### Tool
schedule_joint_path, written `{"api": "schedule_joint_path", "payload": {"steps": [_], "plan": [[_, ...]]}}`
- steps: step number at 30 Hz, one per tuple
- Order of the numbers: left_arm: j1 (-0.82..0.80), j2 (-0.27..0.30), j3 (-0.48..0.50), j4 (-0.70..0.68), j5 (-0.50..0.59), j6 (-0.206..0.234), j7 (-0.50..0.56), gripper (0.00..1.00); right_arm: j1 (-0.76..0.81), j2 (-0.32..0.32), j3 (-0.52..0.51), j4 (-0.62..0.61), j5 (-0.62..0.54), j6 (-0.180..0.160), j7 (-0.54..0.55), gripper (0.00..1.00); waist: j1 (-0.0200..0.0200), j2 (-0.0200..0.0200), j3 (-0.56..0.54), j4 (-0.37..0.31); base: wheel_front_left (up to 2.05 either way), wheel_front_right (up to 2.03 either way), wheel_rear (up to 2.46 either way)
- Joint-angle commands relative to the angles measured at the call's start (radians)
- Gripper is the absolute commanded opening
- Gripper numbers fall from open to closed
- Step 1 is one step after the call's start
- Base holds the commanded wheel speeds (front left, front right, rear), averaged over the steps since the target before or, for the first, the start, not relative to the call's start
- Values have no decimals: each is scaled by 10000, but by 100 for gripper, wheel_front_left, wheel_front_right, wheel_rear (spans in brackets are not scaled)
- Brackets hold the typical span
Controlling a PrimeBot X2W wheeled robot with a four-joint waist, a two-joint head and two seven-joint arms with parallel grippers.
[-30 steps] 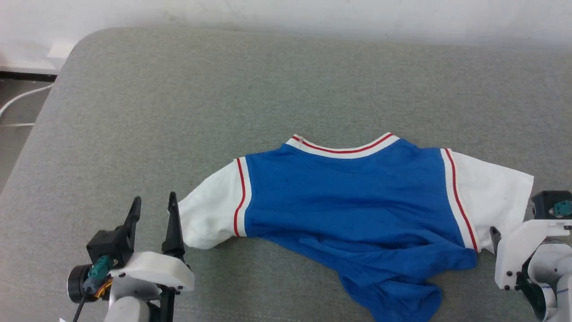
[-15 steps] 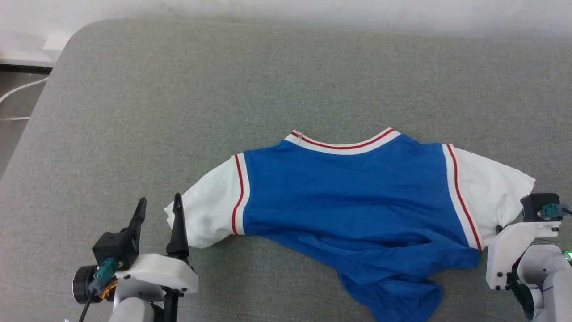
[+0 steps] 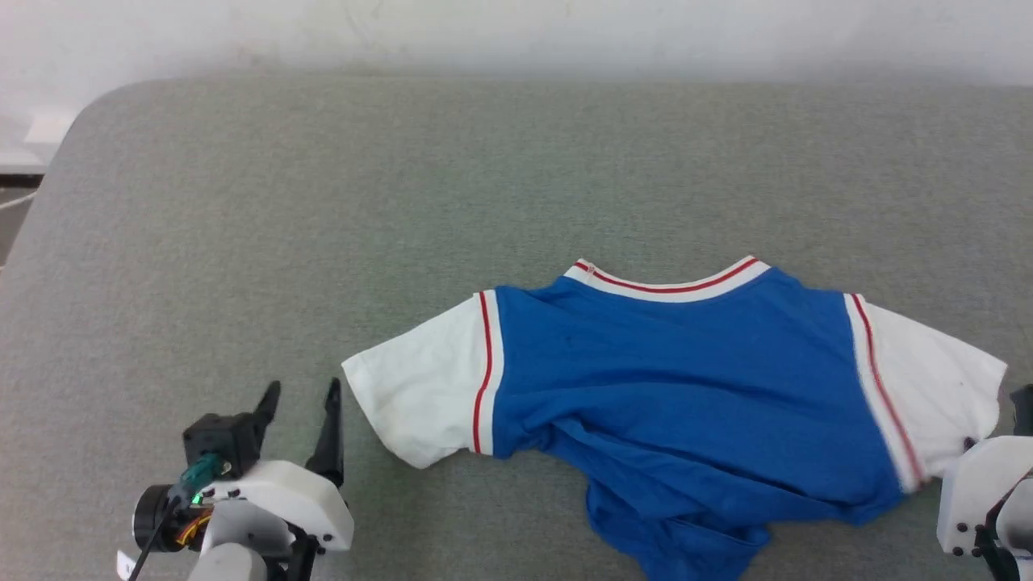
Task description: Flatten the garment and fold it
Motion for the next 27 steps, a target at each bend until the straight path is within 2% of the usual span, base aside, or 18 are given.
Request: {"api": "schedule_joint_path", "payload": {"steps": [1, 6, 14, 20, 24, 27], "plan": [[29, 163, -122, 63, -70, -191, 413, 100, 107, 50, 71, -154, 175, -23, -256, 100, 0, 0, -55, -222, 0, 0, 0], [-164, 484, -422, 30, -109, -464, 1656, 100, 192, 271, 401, -845, 596, -23, -1203, 100, 0, 0, 2, -571, 0, 0, 0], [-892, 1187, -611, -71, 83, -523, 3422, 100, 447, 543, 1015, -2477, 1058, -23, -2240, 100, 0, 0, 298, -1114, 0, 0, 0], [-1605, 1749, -952, 277, 116, -854, 5157, 100, 592, 734, 1429, -3424, 1217, -23, -2388, 100, 0, 0, 729, -1551, 0, 0, 0], [-1923, 2138, -1125, 618, 460, -714, 5983, 100, 609, 808, 1598, -3659, 1246, -23, -2468, 100, 0, 0, 994, -1800, 0, 0, 0], [-1945, 2196, -1312, 920, 359, -864, 6670, 100, 628, 842, 1684, -3641, 1240, -23, -2534, 100, 0, 0, 1101, -1947, 0, 0, 0]]}}
